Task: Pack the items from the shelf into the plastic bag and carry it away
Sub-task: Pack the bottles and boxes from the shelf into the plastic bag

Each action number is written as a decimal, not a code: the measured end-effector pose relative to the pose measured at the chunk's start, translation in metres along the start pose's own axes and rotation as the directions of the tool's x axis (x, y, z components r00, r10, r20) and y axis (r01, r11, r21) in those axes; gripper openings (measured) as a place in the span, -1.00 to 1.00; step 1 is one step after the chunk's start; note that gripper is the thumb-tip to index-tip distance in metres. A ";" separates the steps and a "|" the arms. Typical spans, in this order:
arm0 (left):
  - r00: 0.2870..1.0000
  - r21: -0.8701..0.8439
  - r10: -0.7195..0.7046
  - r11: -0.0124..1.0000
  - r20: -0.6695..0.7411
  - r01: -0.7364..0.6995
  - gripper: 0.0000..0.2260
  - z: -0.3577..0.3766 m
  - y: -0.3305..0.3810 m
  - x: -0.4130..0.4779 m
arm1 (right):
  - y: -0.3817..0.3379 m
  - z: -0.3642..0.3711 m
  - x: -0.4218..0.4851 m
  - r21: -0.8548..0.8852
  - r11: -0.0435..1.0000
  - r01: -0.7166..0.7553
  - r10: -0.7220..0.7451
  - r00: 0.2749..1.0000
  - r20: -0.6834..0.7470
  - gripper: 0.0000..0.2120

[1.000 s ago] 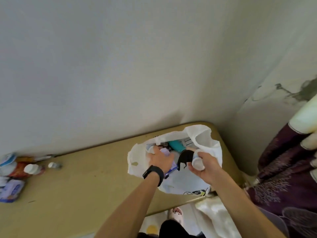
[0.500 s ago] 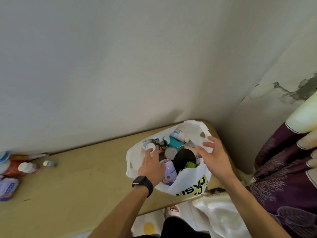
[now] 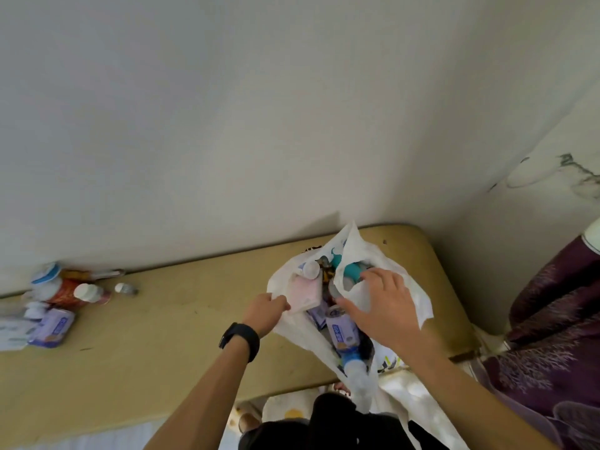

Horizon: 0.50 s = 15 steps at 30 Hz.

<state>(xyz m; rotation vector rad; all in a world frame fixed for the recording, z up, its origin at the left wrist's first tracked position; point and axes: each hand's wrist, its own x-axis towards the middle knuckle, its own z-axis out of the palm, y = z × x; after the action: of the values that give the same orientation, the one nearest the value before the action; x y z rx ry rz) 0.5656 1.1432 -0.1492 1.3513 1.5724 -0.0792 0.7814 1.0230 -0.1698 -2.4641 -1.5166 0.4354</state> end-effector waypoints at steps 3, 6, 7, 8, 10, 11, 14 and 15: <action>0.997 -0.120 0.074 0.990 -0.002 -0.073 -0.83 -0.008 0.018 -0.009 | -0.001 0.020 -0.010 -0.316 0.935 0.162 -0.096 0.972 0.216 -0.32; 0.988 -0.281 0.149 0.951 0.039 -0.132 -0.80 -0.014 0.036 -0.020 | 0.005 0.018 -0.005 -0.374 0.923 0.089 -0.003 0.975 0.224 -0.64; 0.987 -0.362 0.161 0.922 0.027 -0.141 -0.79 -0.016 0.042 -0.023 | 0.006 0.010 -0.004 -0.271 0.962 0.006 0.034 0.989 0.141 -0.67; 0.985 -0.459 0.171 0.876 0.010 -0.147 -0.78 -0.018 0.050 -0.025 | 0.005 -0.006 -0.002 -0.064 0.993 -0.102 0.104 0.994 0.030 -0.64; 0.973 -0.640 0.228 0.743 -0.031 -0.194 -0.75 -0.029 0.074 -0.031 | -0.001 -0.049 0.016 0.512 0.798 -0.318 0.378 0.926 -0.015 -0.57; 0.961 -0.702 0.271 0.672 -0.064 -0.236 -0.71 -0.037 0.090 -0.035 | -0.001 -0.073 0.030 0.724 0.590 -0.357 0.503 0.864 0.016 -0.56; 0.924 -0.815 0.345 0.482 -0.163 -0.323 -0.65 -0.063 0.141 -0.054 | -0.003 -0.148 0.072 0.992 0.062 -0.106 0.650 0.759 0.041 -0.59; 0.913 -0.829 0.360 0.439 -0.192 -0.348 -0.64 -0.072 0.155 -0.061 | -0.005 -0.171 0.081 0.999 -0.005 -0.034 0.646 0.763 0.029 -0.59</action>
<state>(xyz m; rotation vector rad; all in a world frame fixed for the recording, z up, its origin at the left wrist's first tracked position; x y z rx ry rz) 0.6299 1.2017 0.0102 0.8061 0.9949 0.8687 0.8729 1.0932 -0.0198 -1.4492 -0.0159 0.6068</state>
